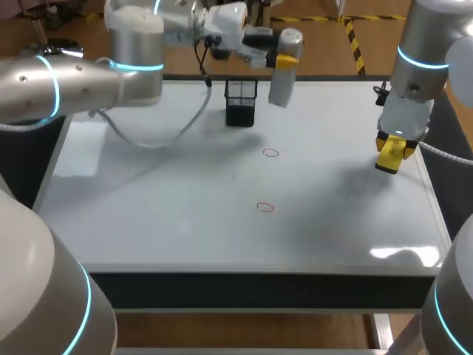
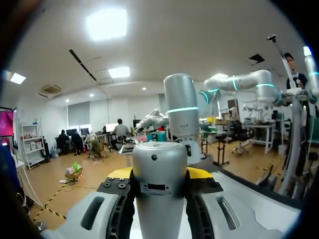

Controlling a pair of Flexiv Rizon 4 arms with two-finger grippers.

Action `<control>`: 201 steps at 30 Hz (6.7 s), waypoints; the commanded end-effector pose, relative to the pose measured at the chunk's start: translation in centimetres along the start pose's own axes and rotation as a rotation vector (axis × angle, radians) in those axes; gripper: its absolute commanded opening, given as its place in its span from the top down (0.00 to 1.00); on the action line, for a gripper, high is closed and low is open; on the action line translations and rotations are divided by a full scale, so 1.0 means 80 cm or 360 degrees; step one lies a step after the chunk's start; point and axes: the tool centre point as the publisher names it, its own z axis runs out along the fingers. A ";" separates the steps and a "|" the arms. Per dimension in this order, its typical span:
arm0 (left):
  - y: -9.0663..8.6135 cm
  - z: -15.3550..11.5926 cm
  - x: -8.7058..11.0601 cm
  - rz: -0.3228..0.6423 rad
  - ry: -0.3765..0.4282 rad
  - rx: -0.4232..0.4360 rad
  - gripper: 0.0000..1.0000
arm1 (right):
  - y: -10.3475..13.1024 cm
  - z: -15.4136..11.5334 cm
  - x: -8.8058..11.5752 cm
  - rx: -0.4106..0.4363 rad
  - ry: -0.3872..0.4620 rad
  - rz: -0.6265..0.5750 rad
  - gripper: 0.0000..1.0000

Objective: Pick up the inspection probe, press it on each red-marked spot on the whiteboard one by one, put down the probe, pick up the eraser, and wipe off all the red marks.

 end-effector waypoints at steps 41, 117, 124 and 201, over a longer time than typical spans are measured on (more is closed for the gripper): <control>-0.005 0.004 -0.116 -0.0093 0.0084 -0.0001 1.00 | -0.001 -0.001 0.000 0.0002 0.0004 -0.0003 1.00; -0.005 0.004 -0.116 -0.0093 0.0084 -0.0001 1.00 | 0.127 0.045 -0.348 -0.0109 -0.0019 -0.0963 1.00; -0.005 0.004 -0.116 -0.0093 0.0084 -0.0001 1.00 | 0.119 0.047 -0.337 -0.0121 -0.0002 -0.0944 1.00; -0.005 0.004 -0.116 -0.0093 0.0084 -0.0001 1.00 | 0.019 0.006 -0.006 -0.0019 -0.0018 -0.0057 1.00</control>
